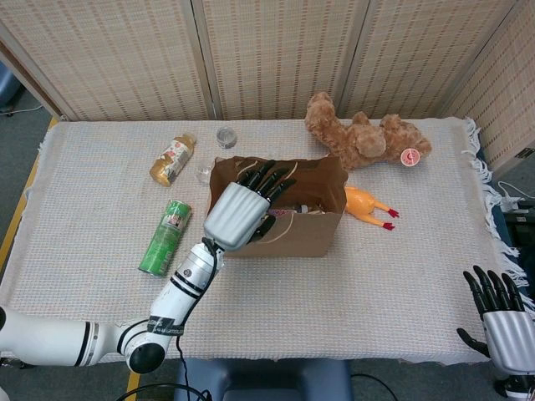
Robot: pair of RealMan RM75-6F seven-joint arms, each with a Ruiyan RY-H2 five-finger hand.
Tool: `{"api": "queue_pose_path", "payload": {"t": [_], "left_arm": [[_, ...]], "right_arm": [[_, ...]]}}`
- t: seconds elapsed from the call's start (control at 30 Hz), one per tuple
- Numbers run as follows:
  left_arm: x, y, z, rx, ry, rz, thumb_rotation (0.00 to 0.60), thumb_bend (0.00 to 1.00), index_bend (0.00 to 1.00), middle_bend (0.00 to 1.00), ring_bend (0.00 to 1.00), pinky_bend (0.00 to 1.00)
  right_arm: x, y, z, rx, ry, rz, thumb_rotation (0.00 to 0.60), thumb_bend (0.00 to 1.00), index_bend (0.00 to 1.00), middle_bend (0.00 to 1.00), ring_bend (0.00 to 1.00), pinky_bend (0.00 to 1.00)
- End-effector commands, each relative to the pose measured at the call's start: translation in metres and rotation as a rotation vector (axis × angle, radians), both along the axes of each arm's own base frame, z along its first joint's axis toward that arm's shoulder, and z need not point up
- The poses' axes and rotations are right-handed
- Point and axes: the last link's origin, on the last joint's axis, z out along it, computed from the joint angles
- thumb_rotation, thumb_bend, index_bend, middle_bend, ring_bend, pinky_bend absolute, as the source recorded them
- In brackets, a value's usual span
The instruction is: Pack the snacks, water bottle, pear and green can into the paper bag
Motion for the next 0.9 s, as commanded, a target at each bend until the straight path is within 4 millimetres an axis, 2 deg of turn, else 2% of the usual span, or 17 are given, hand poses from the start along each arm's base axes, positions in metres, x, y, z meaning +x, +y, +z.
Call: {"api": "queue_pose_path", "payload": {"t": [0.03, 0.17, 0.37, 0.47, 0.6, 0.73, 0.83, 0.9], "left_arm": [[-0.019, -0.003, 0.025, 0.044, -0.016, 0.024, 0.6, 0.44, 0.15, 0.08, 0.05, 0.25], [-0.047, -0.005, 0.055, 0.081, -0.058, 0.097, 0.6, 0.45, 0.15, 0.08, 0.05, 0.25], [-0.109, -0.019, 0.104, 0.142, -0.13, 0.257, 0.6, 0.44, 0.15, 0.08, 0.05, 0.25], [-0.139, -0.029, 0.119, 0.166, -0.153, 0.328, 0.6, 0.44, 0.15, 0.08, 0.05, 0.25], [-0.179, -0.047, 0.125, 0.173, -0.153, 0.437, 0.6, 0.44, 0.15, 0.07, 0.05, 0.23], [-0.219, -0.07, 0.119, 0.174, -0.128, 0.544, 0.6, 0.44, 0.13, 0.04, 0.02, 0.2], [-0.226, -0.075, 0.117, 0.17, -0.132, 0.562, 0.6, 0.44, 0.11, 0.01, 0.01, 0.18], [-0.244, -0.086, 0.112, 0.151, -0.169, 0.628, 0.6, 0.44, 0.08, 0.0, 0.0, 0.17]], "right_arm": [[0.0, 0.0, 0.0, -0.001, 0.001, 0.002, 0.6, 0.0, 0.04, 0.0, 0.0, 0.0], [0.0, 0.001, 0.0, 0.0, 0.001, 0.006, 0.6, 0.0, 0.04, 0.0, 0.0, 0.0], [0.001, 0.002, 0.0, 0.0, 0.008, 0.012, 0.6, 0.0, 0.04, 0.0, 0.0, 0.0], [0.002, 0.002, -0.001, -0.001, 0.015, 0.014, 0.6, 0.0, 0.04, 0.0, 0.0, 0.0], [0.003, 0.002, -0.001, 0.0, 0.019, 0.017, 0.6, 0.0, 0.04, 0.0, 0.0, 0.0], [0.003, 0.002, -0.001, -0.001, 0.022, 0.018, 0.6, 0.0, 0.04, 0.0, 0.0, 0.0], [0.003, 0.002, -0.001, -0.002, 0.022, 0.018, 0.6, 0.0, 0.04, 0.0, 0.0, 0.0], [0.003, 0.002, -0.001, -0.003, 0.024, 0.017, 0.6, 0.0, 0.04, 0.0, 0.0, 0.0]]}}
